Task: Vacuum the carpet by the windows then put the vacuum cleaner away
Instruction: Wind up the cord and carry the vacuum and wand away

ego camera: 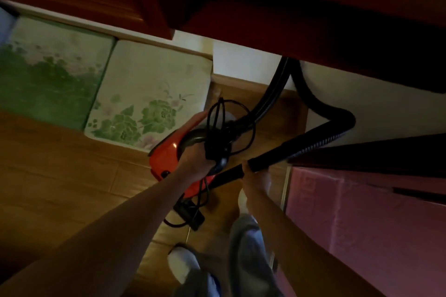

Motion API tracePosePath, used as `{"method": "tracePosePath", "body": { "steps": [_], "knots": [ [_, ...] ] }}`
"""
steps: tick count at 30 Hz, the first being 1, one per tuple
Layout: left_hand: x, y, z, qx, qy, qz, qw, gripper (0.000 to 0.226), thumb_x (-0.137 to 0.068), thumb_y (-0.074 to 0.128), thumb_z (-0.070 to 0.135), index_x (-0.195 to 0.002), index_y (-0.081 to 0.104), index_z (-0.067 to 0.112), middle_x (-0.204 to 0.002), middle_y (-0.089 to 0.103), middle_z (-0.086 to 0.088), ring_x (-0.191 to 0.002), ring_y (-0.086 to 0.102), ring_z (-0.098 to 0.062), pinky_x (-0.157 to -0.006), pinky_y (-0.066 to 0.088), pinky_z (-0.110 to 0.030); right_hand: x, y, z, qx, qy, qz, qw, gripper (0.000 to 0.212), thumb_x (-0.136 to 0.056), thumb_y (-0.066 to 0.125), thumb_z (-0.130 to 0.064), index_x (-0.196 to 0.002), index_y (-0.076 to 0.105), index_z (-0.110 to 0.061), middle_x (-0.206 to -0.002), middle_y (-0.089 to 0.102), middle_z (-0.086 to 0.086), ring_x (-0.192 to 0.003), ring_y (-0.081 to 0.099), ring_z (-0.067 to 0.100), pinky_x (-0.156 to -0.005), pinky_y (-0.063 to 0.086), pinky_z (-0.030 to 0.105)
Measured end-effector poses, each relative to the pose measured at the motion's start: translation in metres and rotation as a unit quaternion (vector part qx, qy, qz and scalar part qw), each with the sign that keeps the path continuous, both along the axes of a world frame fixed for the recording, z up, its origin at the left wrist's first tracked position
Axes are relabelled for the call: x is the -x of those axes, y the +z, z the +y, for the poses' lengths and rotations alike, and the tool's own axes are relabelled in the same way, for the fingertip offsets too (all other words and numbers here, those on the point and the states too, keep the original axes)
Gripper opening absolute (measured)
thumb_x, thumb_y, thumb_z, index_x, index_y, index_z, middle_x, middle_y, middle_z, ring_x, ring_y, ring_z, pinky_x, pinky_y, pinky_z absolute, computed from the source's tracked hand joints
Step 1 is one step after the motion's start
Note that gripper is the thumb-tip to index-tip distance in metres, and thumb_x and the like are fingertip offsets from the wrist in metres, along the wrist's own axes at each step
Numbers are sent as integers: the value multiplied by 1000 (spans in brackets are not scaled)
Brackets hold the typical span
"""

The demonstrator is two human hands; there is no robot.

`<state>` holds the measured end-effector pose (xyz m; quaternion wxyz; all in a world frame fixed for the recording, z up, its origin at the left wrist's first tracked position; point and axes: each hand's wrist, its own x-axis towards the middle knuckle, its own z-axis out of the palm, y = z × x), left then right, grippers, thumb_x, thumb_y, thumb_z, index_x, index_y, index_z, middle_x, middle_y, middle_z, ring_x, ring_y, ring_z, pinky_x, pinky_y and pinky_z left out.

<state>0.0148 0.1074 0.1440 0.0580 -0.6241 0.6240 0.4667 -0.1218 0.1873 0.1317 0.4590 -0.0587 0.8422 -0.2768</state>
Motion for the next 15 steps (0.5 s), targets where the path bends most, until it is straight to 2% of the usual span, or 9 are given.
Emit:
{"method": "tracePosePath", "body": {
  "steps": [2,5,8,11,15],
  "knots": [
    [16,-22,-20,12,-9,2,1000,35,-83,68,13,-114,64,-1,-105,69,-19,-98,65,-37,-66,39,-27,19,-19,-22,1,16,19,1000,51,-93,64,-26,-137,47,-6,-129,62,16,-121,57,34,-96,45,38],
    [40,-52,-36,9,-44,34,998,45,-79,66,16,-121,62,2,-108,69,-17,-100,65,-36,-74,52,-34,49,-40,-47,4,-12,61,998,52,-94,62,-23,-139,44,-6,-133,59,17,-124,54,34,-99,43,38],
    [68,-78,-41,14,-84,45,995,34,-84,66,9,-117,64,1,-106,70,-16,-98,66,-32,-70,48,-30,75,-54,-62,8,-20,109,994,50,-94,60,-20,-138,42,-4,-136,55,21,-127,51,37,-101,40,39],
    [91,-102,-52,22,-100,52,993,37,-87,65,9,-124,62,5,-110,69,-12,-101,66,-27,-70,43,-24,93,-62,-78,16,4,130,991,47,-95,58,-23,-136,44,-5,-136,54,20,-128,48,37,-100,39,40],
    [102,-136,-76,40,-105,33,993,51,-87,65,12,-137,55,10,-120,66,-12,-106,64,-27,-79,54,-32,106,-76,-103,41,14,155,987,44,-97,56,-28,-133,47,-4,-136,55,18,-127,50,34,-99,38,34]
  ]
}}
